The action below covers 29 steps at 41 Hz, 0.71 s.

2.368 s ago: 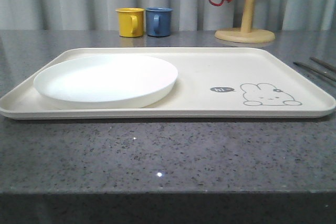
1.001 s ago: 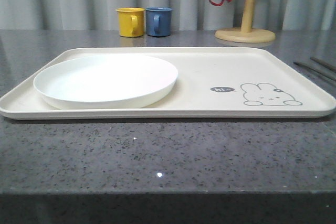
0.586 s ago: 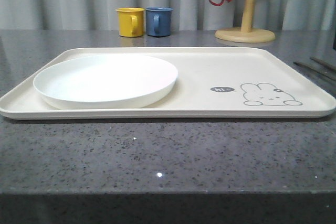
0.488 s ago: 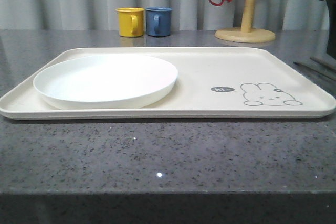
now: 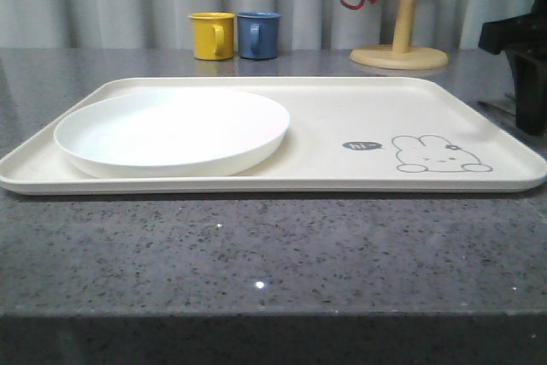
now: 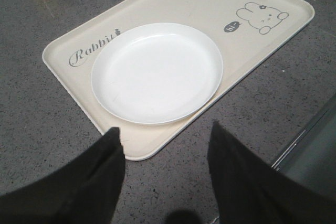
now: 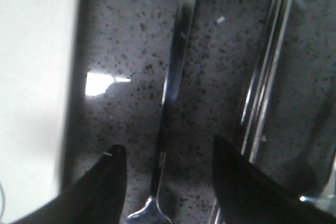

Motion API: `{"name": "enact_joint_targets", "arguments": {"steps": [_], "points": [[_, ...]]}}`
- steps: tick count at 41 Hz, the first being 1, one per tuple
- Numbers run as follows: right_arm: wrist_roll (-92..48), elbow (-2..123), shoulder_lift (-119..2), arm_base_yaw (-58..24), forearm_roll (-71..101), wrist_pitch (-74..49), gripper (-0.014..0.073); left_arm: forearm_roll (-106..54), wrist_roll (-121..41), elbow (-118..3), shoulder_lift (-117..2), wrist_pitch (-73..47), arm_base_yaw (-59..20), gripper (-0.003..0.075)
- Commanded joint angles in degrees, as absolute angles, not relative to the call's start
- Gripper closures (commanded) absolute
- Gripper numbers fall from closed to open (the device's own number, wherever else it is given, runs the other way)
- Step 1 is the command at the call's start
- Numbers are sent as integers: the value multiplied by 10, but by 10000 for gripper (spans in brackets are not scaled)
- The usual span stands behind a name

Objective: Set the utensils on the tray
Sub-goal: 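Lower the right gripper and grasp the fork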

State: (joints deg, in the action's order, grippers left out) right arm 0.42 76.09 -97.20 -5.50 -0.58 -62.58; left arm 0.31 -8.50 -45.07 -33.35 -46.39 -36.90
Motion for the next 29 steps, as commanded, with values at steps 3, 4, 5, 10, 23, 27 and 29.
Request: {"name": "enact_joint_targets", "arguments": {"steps": [3,4,5,10,23,27,29], "points": [[0,781,-959,-56,-10,-614,203,0,-81,-465,-335,-422,-372,363],[0,781,-960,-56,-10,-613,221,0,-81,-465,-335,-422,-372,363],[0,781,-960,-56,-10,-612,237,0,-81,-465,-335,-422,-372,363],[0,781,-960,-56,-6,-609,355,0,-81,-465,-335,-422,-372,363],[0,781,-960,-56,9,-608,546,0,-81,-465,-335,-422,-372,363],[0,781,-960,-56,9,-608,545,0,-81,-465,-335,-422,-372,363],[0,781,-960,-56,9,-608,545,0,-81,-465,-335,-422,-372,363]]}}
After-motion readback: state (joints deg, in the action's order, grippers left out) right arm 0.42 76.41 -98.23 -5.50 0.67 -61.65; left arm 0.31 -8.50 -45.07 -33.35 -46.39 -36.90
